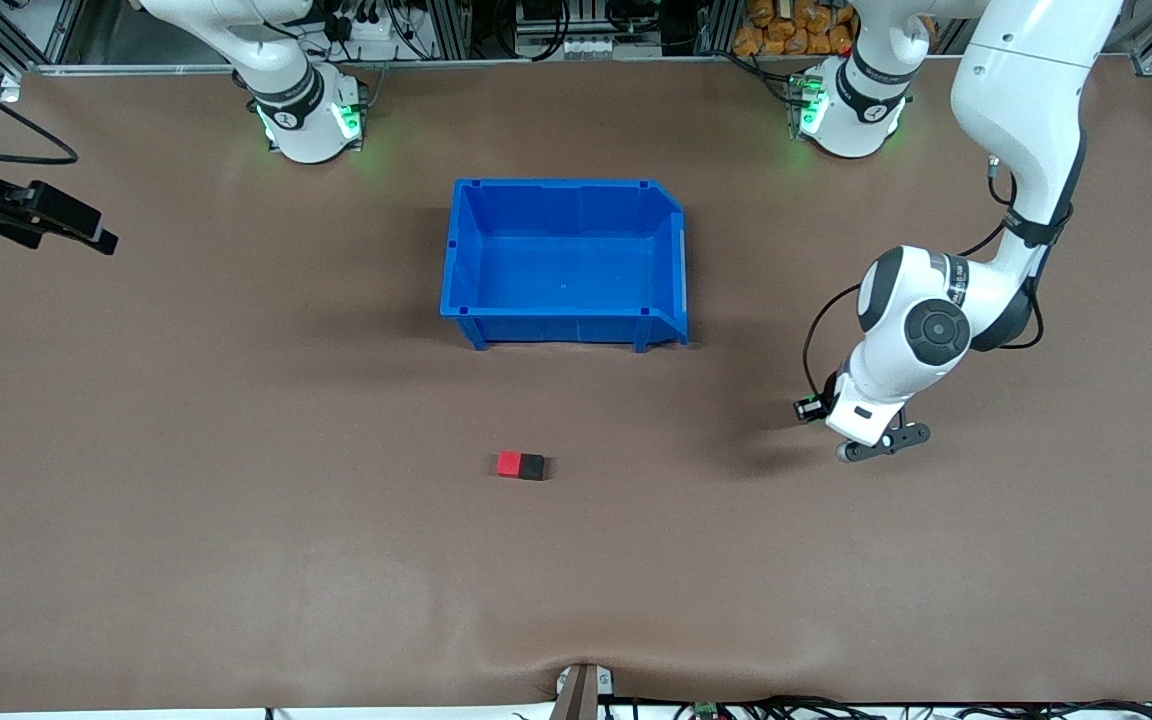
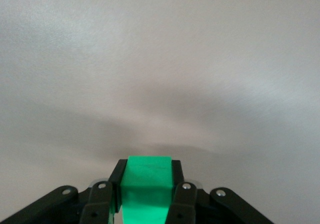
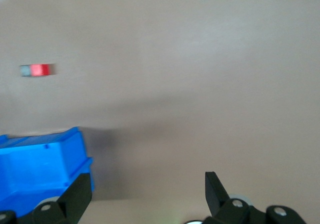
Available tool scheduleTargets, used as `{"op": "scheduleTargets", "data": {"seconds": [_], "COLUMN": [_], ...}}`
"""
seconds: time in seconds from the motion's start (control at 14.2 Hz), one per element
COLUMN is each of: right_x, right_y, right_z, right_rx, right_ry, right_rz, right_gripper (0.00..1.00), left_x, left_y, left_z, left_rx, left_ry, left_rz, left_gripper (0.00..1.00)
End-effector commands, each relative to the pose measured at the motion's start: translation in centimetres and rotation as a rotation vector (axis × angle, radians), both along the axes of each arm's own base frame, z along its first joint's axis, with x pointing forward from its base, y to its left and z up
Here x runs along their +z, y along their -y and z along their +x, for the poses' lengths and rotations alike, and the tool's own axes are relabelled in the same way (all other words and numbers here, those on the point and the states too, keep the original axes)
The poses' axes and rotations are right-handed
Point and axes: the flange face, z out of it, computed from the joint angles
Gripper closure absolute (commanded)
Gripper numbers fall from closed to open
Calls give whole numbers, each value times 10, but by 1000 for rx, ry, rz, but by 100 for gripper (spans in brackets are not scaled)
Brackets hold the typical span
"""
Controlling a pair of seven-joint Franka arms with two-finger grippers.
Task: Attach green and red cubes to black cube
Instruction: 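Carry the green cube with the left gripper to the black cube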
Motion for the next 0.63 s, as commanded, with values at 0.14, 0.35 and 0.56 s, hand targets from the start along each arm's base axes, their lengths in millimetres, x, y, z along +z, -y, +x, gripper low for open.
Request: {"op": "scheduleTargets", "data": {"seconds": [0.14, 0.35, 0.56], "right_x": [61, 57, 58], "right_y": [3, 3, 6], "right_z": [9, 0, -1], "right_rx": [5, 18, 15], "right_ry": [47, -18, -17], "right_rz": [-76, -53, -73], "right_gripper": [0, 0, 0], "left_x": [23, 14, 5], "left_y": [79, 150, 209], "left_z": [41, 52, 53], "left_rx": [392, 656, 871], "left_ry": [34, 35, 39], "left_rz": [-54, -108, -165], "left_gripper": [100, 100, 100]}}
